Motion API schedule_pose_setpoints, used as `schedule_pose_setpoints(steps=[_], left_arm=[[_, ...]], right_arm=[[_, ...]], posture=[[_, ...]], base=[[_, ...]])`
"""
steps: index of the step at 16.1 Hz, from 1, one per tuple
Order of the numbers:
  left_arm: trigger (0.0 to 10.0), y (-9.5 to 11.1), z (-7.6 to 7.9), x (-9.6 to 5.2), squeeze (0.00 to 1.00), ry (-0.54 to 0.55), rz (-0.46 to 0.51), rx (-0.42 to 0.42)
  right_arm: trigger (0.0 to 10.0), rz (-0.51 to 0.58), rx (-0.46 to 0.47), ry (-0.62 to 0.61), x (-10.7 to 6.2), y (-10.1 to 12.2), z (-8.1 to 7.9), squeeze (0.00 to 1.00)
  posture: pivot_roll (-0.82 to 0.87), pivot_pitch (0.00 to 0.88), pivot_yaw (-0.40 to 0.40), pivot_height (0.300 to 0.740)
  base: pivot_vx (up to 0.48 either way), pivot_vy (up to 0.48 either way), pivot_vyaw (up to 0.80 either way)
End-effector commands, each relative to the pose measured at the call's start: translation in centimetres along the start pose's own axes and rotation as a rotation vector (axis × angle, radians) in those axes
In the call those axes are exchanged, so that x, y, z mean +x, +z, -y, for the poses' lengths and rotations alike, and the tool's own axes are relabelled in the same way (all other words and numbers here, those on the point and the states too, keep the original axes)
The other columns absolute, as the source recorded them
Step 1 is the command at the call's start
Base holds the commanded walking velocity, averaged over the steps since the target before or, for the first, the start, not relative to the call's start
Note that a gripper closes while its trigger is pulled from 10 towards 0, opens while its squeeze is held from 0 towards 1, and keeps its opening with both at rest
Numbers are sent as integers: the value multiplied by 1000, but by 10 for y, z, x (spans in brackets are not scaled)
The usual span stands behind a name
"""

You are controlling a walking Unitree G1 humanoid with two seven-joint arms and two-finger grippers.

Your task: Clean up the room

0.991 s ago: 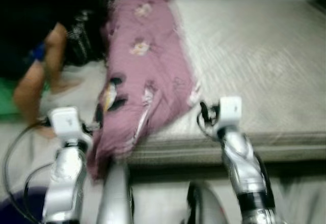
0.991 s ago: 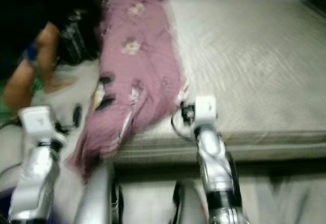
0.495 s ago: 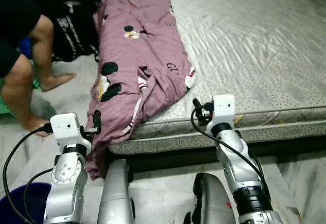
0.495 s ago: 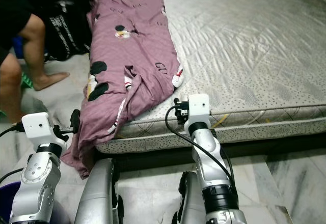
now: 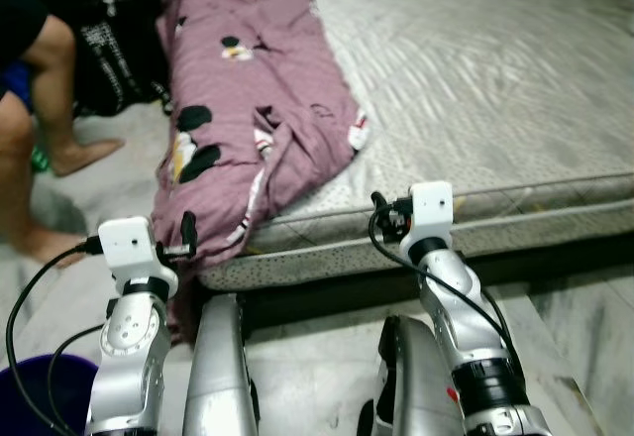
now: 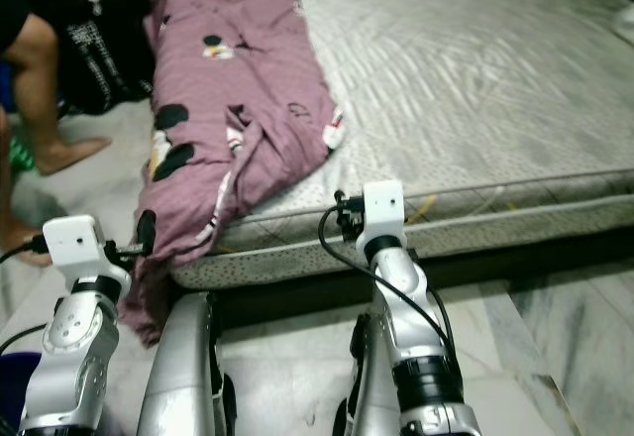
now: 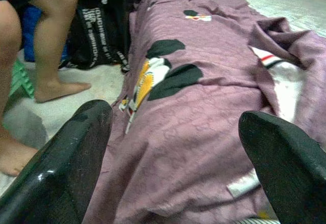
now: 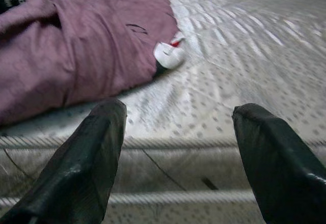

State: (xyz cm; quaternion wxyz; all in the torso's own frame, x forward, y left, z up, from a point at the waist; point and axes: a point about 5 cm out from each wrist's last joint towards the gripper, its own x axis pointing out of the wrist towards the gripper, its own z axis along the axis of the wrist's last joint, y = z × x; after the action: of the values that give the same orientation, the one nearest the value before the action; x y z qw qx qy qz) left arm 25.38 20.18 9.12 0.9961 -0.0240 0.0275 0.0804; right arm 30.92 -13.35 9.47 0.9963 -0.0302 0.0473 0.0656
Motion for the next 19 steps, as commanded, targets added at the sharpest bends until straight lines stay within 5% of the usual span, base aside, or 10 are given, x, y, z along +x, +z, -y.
schedule_pose_setpoints(steps=[1, 11, 19], left_arm=[[10000, 0, -1, 1, 0, 4, -2, 5], [10000, 1, 2, 1, 0, -26, 12, -10], [10000, 2, 4, 2, 0, -46, 14, -14]], right_arm=[[10000, 10, 2, 6, 2, 3, 0, 0], [10000, 9, -11, 30, 4, 3, -2, 0], [10000, 15, -8, 43, 6, 3, -4, 0]], posture=[[70, 64, -5, 500], [66, 67, -4, 500], [64, 72, -3, 500]], base=[[0, 0, 0], [0, 0, 224], [356, 0, 230]])
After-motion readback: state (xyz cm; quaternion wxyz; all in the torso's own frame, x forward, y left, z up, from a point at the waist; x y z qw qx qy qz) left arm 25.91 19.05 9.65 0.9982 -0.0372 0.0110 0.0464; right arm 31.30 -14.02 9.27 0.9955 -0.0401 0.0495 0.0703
